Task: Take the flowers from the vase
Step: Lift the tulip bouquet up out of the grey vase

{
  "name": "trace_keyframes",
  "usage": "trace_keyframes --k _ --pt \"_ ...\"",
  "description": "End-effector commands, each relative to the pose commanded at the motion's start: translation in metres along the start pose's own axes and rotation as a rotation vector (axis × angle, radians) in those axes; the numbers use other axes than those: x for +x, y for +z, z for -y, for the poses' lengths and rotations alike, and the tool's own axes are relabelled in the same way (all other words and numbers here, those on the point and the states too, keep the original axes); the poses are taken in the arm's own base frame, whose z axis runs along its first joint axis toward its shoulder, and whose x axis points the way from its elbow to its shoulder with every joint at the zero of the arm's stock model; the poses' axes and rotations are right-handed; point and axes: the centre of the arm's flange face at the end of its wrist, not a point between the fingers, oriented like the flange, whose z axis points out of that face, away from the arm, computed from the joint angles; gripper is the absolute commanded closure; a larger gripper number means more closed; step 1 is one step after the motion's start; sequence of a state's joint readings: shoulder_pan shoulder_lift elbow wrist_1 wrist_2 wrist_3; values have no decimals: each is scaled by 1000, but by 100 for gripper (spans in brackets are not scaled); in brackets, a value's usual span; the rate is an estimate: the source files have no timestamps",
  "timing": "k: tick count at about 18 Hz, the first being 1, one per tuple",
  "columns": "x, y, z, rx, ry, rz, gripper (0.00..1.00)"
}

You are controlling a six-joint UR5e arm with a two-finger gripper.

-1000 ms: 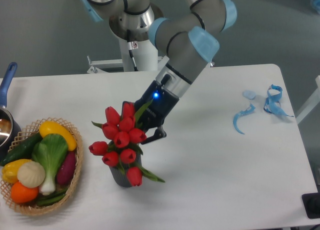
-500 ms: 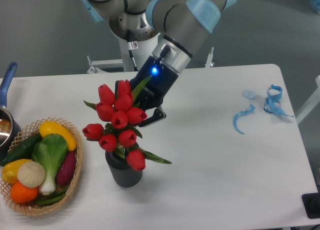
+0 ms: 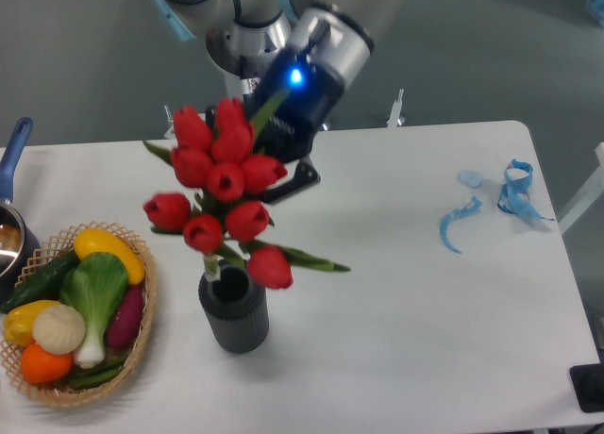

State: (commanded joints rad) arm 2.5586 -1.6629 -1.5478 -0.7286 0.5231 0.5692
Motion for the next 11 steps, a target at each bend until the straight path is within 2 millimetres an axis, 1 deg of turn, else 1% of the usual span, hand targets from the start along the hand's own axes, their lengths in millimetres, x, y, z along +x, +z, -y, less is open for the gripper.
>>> trace_keyframes --k 1,3,6,7,10,11 --pt "0 -6 5 6 -1 10 78" --pt "-14 -21 4 14 -5 45 78" --pt "-56 -44 -14 13 -35 107 78" --pt "-69 -45 -22 7 -30 115 78" --pt "-102 -63 -41 2 -34 160 78" --pt "-109 -72 -44 4 -35 175 78"
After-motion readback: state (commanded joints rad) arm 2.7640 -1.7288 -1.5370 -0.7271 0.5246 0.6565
